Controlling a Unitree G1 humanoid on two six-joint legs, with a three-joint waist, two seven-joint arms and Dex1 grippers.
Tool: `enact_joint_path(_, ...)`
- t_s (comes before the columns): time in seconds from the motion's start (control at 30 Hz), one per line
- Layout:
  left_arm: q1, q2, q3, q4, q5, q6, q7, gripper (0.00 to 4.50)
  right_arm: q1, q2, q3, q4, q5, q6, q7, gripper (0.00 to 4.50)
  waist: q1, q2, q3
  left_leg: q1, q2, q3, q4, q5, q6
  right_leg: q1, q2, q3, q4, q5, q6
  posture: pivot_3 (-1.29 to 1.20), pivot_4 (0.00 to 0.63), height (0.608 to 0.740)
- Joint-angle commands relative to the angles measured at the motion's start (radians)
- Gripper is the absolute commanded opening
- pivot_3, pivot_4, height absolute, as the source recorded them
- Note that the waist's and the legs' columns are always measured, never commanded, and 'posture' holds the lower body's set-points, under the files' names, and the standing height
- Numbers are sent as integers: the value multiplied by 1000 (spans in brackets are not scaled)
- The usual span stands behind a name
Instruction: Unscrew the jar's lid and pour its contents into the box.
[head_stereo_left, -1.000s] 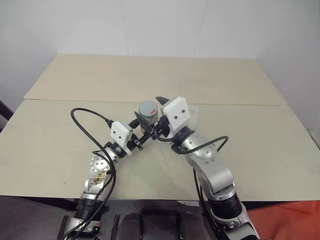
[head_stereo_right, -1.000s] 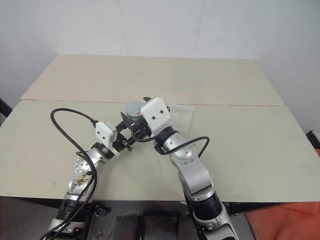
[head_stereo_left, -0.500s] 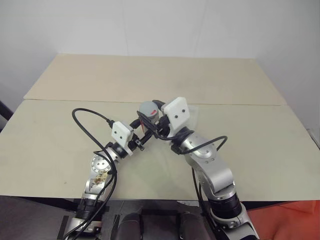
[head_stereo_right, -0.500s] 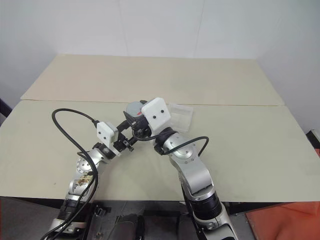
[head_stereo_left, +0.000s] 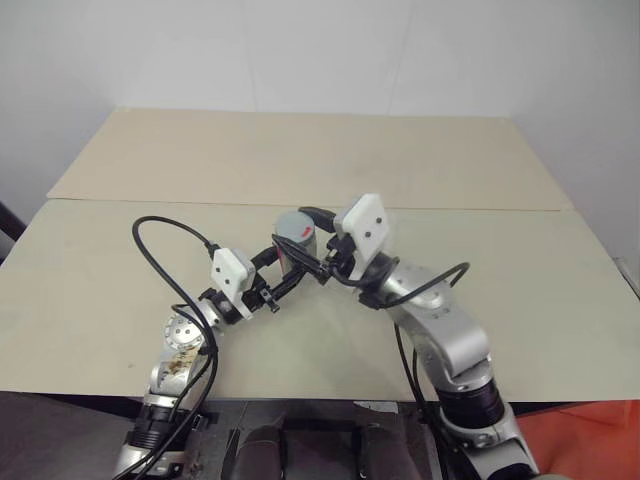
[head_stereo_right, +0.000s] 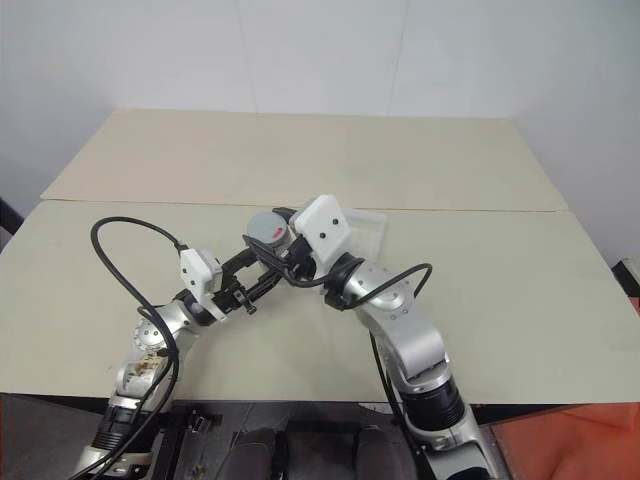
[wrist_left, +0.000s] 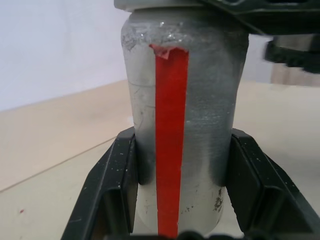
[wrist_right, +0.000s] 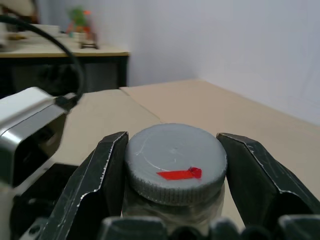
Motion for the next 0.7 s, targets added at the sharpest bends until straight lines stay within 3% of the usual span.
enact_joint_path(0.03, 2, 24, -32, -108, -73, 30, -97, 2092, -61, -65, -71, 28, 142, 25, 160, 2777, 0, 0, 0, 0, 0, 0, 0, 0, 0, 0, 0, 0, 0, 0, 0, 0, 150, 740)
enact_joint_path(0.3, -12, 38, -43, -111, -96, 51, -162, 2092, -214, -201, -7, 217, 229, -44, 575, 2777, -2, 0, 0, 1, 0, 0, 0, 0, 0, 0, 1, 0, 0, 0, 0, 0, 150, 740)
enact_joint_path(0.53, -20, 21, -50, -115, -90, 53, -172, 2092, -377, -209, 47, 498, 180, -174, 897, 2777, 0, 0, 0, 1, 0, 0, 0, 0, 0, 0, 1, 0, 0, 0, 0, 0, 150, 740)
enact_joint_path(0.7, -15, 25, -46, -120, -87, 47, -175, 2092, -464, -205, 70, 664, 169, -241, 1014, 2777, 0, 0, 0, 1, 0, 0, 0, 0, 0, 0, 1, 0, 0, 0, 0, 0, 150, 740)
